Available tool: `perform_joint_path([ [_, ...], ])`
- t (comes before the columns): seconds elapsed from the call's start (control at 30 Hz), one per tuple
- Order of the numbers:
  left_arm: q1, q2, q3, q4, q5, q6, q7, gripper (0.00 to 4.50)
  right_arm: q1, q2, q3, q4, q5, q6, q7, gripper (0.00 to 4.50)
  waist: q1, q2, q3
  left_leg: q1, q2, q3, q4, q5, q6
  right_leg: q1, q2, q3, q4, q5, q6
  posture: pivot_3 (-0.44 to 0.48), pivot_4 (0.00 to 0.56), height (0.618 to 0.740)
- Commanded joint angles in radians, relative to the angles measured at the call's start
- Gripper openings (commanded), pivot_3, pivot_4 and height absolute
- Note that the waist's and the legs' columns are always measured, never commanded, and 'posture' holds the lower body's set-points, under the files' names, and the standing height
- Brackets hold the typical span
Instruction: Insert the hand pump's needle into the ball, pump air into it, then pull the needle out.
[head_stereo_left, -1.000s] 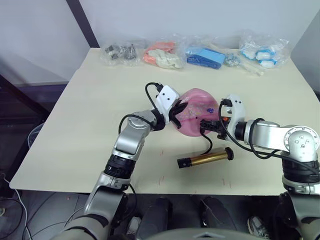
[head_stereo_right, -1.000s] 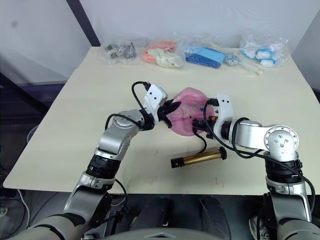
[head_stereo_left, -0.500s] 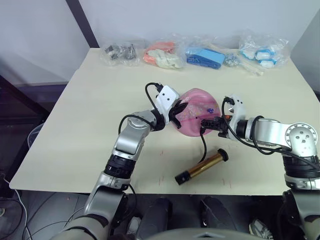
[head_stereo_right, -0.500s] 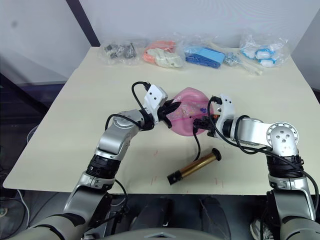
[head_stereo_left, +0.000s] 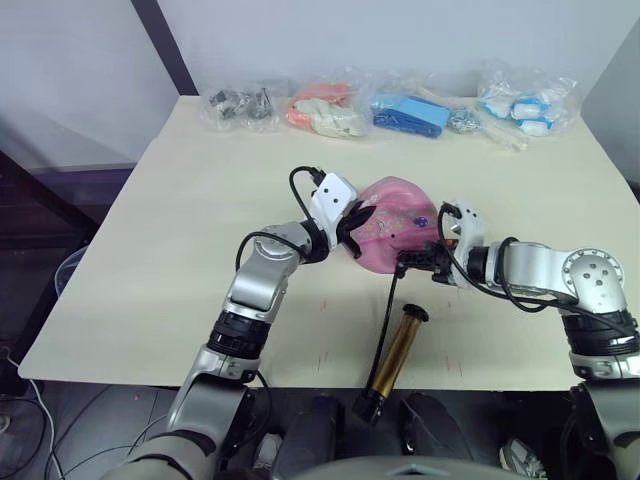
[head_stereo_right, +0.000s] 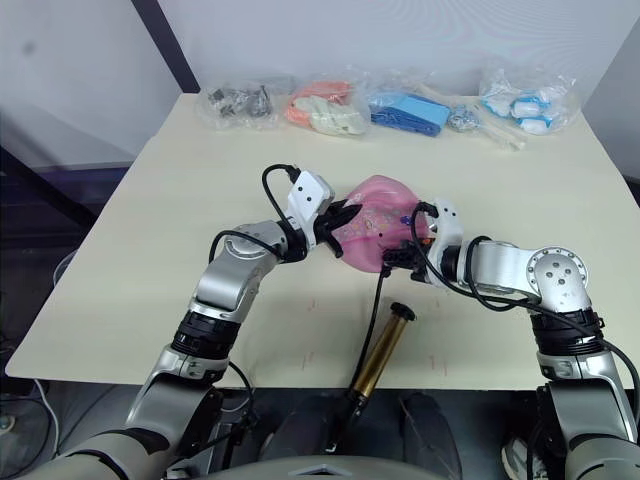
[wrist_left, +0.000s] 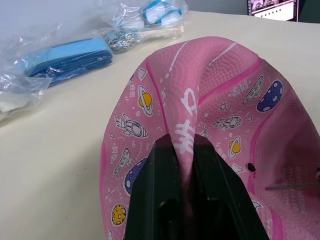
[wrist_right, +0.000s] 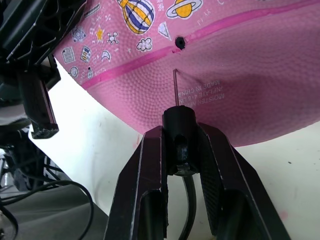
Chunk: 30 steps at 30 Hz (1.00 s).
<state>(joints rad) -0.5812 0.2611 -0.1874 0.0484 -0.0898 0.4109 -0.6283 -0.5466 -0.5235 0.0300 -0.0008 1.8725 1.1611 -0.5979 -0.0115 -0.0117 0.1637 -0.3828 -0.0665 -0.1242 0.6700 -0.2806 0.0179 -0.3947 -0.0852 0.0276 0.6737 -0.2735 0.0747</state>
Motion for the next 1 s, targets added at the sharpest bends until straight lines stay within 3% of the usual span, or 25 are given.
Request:
perform_joint_path([
  [0.03,0.020,-0.006,-0.035,0.017,0.004,0.007,-0.019,0.07,-0.023,-0.012,-0.019,-0.024,0.054,-0.040,0.004,0.33,0.000,0.000,0.000,0.000,0.000,0.000,0.000,0.000,0.000,0.000,0.000,0.000,0.000,0.000,0.000,0.000,0.150,0.740],
  [1.0,0.033,0.001,-0.042,0.010,0.006,0.005,-0.032,0.07,-0.015,-0.029,0.014,0.019,0.065,-0.079,-0.005,0.33,0.001,0.000,0.000,-0.001,0.000,0.000,0.000,0.000,0.000,0.000,0.000,0.000,-0.002,0.000,0.000,0.000,0.150,0.740],
])
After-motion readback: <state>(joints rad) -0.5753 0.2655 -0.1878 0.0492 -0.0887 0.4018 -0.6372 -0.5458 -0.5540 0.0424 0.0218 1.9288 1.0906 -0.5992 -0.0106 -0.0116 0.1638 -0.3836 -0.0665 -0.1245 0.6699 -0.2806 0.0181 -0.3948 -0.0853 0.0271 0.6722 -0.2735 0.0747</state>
